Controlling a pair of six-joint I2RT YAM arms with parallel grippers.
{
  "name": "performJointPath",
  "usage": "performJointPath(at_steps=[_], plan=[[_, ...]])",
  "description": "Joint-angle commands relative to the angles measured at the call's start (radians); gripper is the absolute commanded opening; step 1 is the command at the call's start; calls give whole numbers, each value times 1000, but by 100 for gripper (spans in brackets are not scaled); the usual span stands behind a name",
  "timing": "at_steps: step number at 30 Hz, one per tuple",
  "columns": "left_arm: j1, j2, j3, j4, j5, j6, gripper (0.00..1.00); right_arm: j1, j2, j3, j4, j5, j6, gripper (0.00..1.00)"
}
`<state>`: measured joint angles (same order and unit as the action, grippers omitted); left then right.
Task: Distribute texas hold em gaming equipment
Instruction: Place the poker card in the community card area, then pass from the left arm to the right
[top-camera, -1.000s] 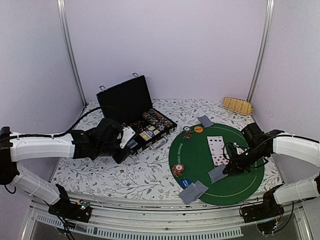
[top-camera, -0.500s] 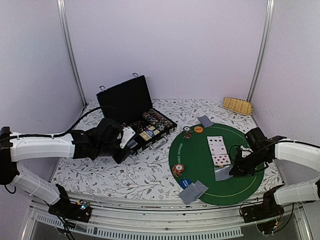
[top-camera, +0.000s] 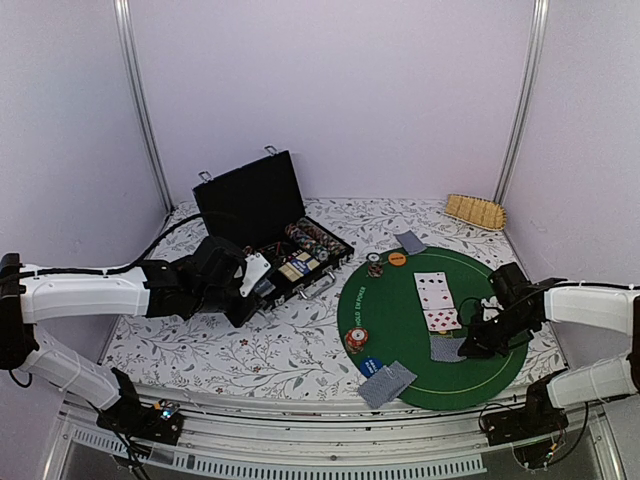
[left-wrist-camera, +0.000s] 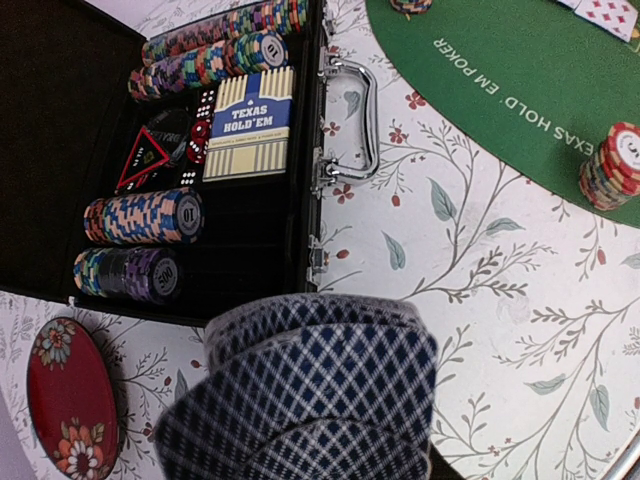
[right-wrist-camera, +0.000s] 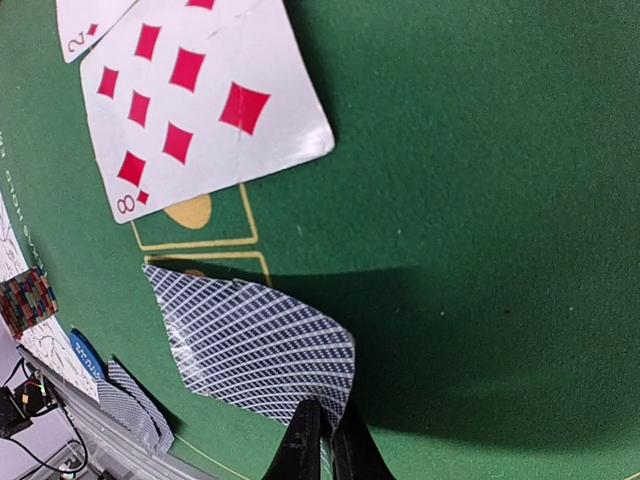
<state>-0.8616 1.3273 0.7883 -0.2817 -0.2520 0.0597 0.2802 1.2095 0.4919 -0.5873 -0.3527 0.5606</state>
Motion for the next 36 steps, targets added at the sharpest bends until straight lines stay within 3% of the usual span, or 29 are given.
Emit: performJointPath(at_steps=[1,13,17,19,22,25,28,31,36], plan=[[-15,-3,19,29,4,4,35,-5,20,16,30,-11,-17,9],[-16,2,18,29,2,3,35,-5,56,38,92,41,-16,18],[-15,0,14,30,0,1,35,-5,36,42,81,62,-15,27],[-15,-2,13,30,-1,0,35,-4,-2,53,68,96,-6,46],[-16,-2,14,30,-2,1,35,-5,-92,90,80,107,0,99],[-16,-3,16,27,1,3,35,-5,-218,132,203,45,-7,99],[-18,-9,17,25,7,4,35,-3,-245,162,425,-138,-40,99],[-19,-14,18,25,19,4,35,32,-144,223,608,-271,-62,99],[-23,-17,23,11,27,3,35,237,166,431,745,-365,-147,99]])
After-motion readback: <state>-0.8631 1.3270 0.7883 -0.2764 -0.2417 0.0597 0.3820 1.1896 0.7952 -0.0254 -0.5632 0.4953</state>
